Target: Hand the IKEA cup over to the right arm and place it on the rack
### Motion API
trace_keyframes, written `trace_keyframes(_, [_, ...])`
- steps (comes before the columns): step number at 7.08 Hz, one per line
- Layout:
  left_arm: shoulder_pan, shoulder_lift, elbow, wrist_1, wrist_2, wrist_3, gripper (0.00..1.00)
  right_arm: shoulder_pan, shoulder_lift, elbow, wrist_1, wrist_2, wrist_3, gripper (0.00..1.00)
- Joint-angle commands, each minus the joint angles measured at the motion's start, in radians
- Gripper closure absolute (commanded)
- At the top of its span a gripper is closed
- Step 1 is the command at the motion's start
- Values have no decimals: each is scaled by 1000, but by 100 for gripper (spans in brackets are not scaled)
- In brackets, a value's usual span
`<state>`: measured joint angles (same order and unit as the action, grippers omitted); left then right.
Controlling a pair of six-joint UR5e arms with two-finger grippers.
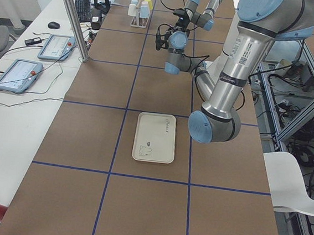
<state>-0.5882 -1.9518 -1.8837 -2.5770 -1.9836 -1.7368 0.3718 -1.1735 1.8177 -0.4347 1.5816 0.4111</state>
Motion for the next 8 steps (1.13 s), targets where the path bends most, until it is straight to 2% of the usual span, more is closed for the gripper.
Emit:
trace_keyframes(1, [1, -1, 3, 0, 2, 0, 100, 2, 0, 2, 2, 0, -23, 8])
trace_keyframes(2, [1, -1, 3, 0, 2, 2, 100, 6, 0, 2, 2, 0, -41, 15])
trace_keyframes(4, [2, -1, 3, 0, 2, 5, 100, 7, 0, 5, 2, 0, -41, 24])
trace_keyframes(5, [2, -2, 3, 0, 2, 5, 100, 9, 0, 6, 2, 0, -41, 37])
trace_keyframes(6, [2, -2, 0, 0, 0, 6, 100, 12, 0, 8, 2, 0, -43, 56])
trace_keyframes(7, [1, -2, 0, 0, 0, 14, 46, 12, -5, 8, 4, 0, -43, 78])
trace_keyframes(8, [-1, -1, -9, 1, 0, 61, 0, 13, -6, 8, 4, 0, -43, 89])
